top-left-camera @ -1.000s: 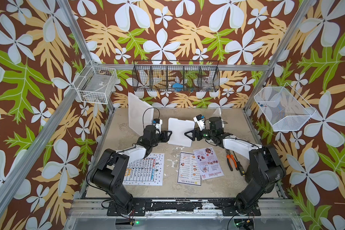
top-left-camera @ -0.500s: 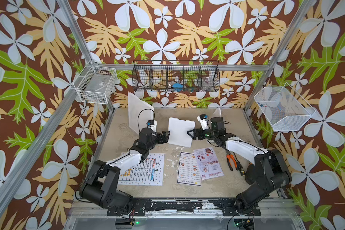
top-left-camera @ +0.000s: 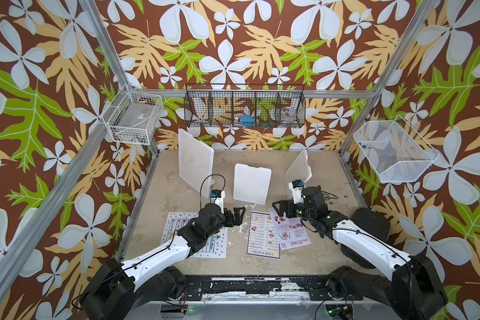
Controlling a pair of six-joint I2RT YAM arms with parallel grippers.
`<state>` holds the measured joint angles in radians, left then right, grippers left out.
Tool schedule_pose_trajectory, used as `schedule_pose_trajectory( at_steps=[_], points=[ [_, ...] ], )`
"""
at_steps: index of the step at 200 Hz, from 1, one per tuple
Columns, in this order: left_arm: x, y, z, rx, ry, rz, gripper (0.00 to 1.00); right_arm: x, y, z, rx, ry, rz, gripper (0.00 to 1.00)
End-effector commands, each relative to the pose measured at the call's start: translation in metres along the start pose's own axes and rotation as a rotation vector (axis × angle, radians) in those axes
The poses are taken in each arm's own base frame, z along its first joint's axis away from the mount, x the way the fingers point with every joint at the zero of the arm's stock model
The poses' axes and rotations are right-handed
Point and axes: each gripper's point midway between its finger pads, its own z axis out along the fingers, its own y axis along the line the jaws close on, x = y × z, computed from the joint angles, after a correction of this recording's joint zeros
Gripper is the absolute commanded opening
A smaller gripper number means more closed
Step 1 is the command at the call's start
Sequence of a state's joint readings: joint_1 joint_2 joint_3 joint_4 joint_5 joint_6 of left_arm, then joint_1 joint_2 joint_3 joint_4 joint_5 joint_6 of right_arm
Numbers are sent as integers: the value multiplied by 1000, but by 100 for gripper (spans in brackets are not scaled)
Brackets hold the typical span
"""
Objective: Insert the menus into the narrow rack
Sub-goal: Move the narrow rack to the center of the board, then pick up the menu from the center of the board.
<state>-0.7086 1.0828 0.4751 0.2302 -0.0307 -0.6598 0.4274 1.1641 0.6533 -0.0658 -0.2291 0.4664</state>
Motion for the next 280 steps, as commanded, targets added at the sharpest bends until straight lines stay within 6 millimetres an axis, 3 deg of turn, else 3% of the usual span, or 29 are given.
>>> schedule_pose_trajectory(
  at_steps=[1,34,107,150,230,280],
  points=[
    [18,-3,2,-19,47,-34,100,26,-26,-7,85,81,81,94],
    [47,-31,17,1,145,32,100,46,-58,-15,76,116,236,92],
    [106,-90,54,101,324,149,100,55,-106,-27,128,90,356,88],
    [130,-101,71,138,401,143,99,63,-114,-19,140,126,353,88],
    [147,-109,103,110,470,134,66,68,-126,-12,144,188,348,81],
    [151,-105,119,52,488,158,58,71,-127,-7,134,213,356,77]
  ],
)
